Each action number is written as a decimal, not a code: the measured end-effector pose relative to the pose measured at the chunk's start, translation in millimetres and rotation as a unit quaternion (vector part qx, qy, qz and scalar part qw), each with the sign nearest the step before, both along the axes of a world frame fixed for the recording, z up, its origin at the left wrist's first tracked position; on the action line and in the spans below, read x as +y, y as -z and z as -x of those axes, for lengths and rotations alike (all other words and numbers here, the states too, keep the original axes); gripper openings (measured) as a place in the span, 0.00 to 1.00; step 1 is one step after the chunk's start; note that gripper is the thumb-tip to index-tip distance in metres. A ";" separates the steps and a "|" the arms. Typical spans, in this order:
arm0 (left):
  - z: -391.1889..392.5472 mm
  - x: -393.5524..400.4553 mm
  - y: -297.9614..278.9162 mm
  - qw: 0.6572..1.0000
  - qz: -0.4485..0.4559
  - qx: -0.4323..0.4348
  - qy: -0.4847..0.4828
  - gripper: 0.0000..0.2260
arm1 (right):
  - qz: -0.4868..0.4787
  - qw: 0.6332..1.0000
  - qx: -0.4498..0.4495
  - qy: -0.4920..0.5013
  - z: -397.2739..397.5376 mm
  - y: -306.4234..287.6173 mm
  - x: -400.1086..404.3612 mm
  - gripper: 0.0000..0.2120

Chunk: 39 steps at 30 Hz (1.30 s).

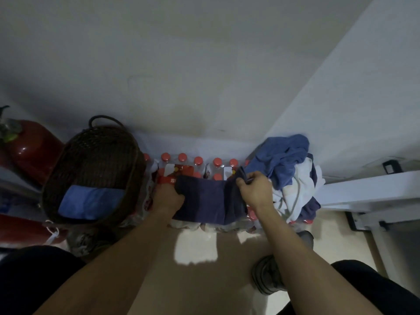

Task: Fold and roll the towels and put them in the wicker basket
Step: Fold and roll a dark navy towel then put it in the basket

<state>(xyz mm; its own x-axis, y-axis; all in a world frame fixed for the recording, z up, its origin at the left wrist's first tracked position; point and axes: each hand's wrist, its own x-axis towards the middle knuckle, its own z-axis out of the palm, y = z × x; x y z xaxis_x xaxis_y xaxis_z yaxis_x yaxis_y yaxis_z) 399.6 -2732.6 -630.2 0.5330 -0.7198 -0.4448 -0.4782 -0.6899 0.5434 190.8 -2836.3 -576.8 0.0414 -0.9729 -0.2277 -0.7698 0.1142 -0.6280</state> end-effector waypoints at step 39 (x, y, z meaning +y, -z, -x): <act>-1.5 -21.9 -58.2 0.968 0.138 0.088 0.188 0.04 | 0.016 0.939 0.077 -0.334 -64.3 -55.9 16.3 0.43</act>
<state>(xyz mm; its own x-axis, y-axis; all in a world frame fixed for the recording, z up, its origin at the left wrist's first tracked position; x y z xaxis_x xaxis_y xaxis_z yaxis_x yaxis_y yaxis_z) 401.1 -2754.5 -572.0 0.1436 -0.9525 -0.2686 -0.5503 -0.3024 0.7783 255.0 -2819.9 -520.9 0.6137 -0.7483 -0.2520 -0.7452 -0.4435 -0.4980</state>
